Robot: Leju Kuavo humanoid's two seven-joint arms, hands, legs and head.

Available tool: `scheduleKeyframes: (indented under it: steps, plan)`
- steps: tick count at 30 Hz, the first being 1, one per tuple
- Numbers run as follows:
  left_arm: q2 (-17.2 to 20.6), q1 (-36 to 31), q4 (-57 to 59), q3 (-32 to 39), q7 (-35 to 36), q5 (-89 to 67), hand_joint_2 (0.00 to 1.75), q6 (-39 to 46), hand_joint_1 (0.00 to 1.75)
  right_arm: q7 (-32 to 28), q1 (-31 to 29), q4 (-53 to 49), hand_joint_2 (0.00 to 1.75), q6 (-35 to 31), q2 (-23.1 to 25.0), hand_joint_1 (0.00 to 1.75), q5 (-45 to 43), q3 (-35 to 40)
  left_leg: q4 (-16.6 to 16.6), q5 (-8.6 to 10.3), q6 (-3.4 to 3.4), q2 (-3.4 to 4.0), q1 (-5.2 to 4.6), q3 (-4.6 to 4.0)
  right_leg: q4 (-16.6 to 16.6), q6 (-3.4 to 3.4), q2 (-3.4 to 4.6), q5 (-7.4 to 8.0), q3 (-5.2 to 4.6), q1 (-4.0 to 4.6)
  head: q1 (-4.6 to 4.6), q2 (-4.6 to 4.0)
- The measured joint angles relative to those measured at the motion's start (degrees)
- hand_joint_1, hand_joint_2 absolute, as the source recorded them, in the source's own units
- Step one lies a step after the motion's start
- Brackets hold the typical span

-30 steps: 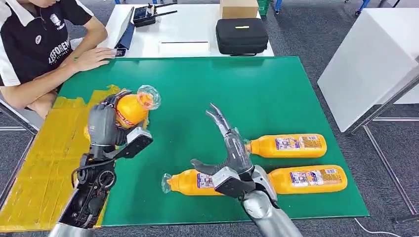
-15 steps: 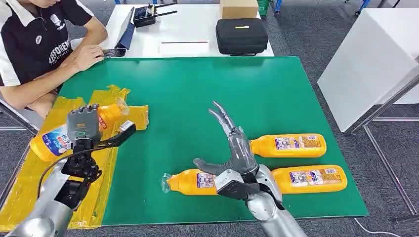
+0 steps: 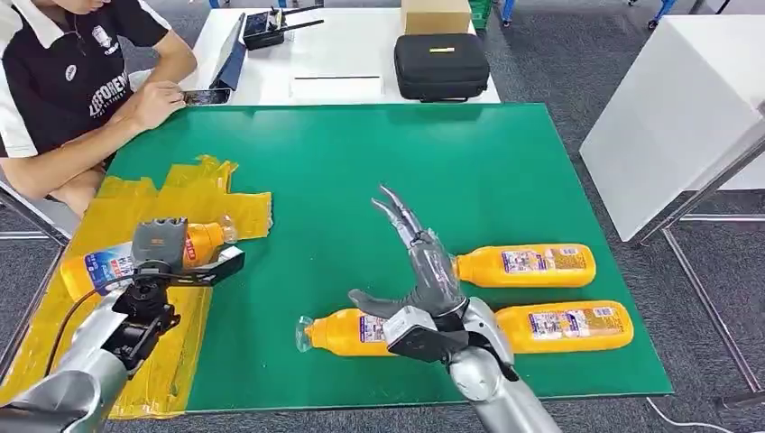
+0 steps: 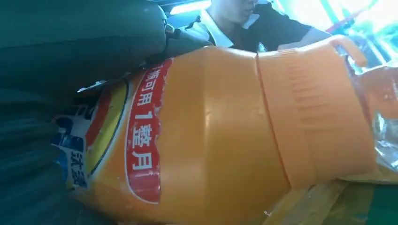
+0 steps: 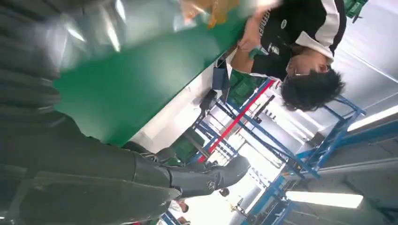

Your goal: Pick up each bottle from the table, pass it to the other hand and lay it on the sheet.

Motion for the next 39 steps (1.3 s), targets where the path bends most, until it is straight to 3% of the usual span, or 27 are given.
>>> scheduleKeyframes:
  steps: [13,15,23,27,31,39]
  plan:
    - [-0.39,-1.12,2.42,0.24,-0.79,0.02,1.75,-0.31,1.75,0.48,-1.07,0.92,1.75,0.20,0.02,0.00,0.41,0.11,0.00,0.09,-0.02,-0.01,0.00,0.02,0.02,0.05,0.00,0.07,0.02,0.00,0.02,0.00]
    - [-0.39,-1.19,2.56,0.55,-1.46,0.07,1.75,-0.35,0.00,0.59,-1.12,1.05,1.75,0.28,0.02,0.00,0.48,0.11,0.00,0.10,-0.02,-0.01,0.00,0.03,0.02,0.04,0.00,0.08,0.02,0.00,0.02,0.00]
    - [-1.70,-0.20,2.67,5.33,-7.17,2.56,1.75,4.78,0.00,5.23,-1.71,1.99,1.75,0.81,-0.26,0.00,7.72,0.50,0.00,0.10,-0.02,0.00,0.00,0.03,0.01,-0.07,0.00,0.15,0.01,0.00,0.00,0.00]
    - [-4.05,1.15,1.39,11.20,-19.90,15.16,1.75,7.10,0.00,8.70,-1.90,2.14,1.75,3.26,-1.29,0.00,15.66,1.51,0.00,0.11,-0.01,-0.04,-0.01,0.02,0.00,-0.07,-0.04,0.15,0.01,0.00,0.02,0.00]
    - [-6.84,4.35,-4.71,15.61,-29.38,25.65,1.75,3.47,0.00,10.10,-2.45,2.14,1.75,6.47,-2.84,0.00,22.28,2.36,0.00,0.11,0.00,-0.01,-0.05,0.00,0.00,-0.07,-0.01,0.16,-0.01,-0.03,0.00,0.00]
    - [-9.42,12.23,-21.56,16.20,-32.37,34.43,1.75,-2.14,0.00,10.16,-1.29,2.12,1.75,7.32,-6.32,0.00,26.82,2.91,0.00,0.09,0.00,0.01,-0.05,-0.06,-0.03,-0.06,-0.01,0.15,-0.11,-0.02,0.00,0.00]
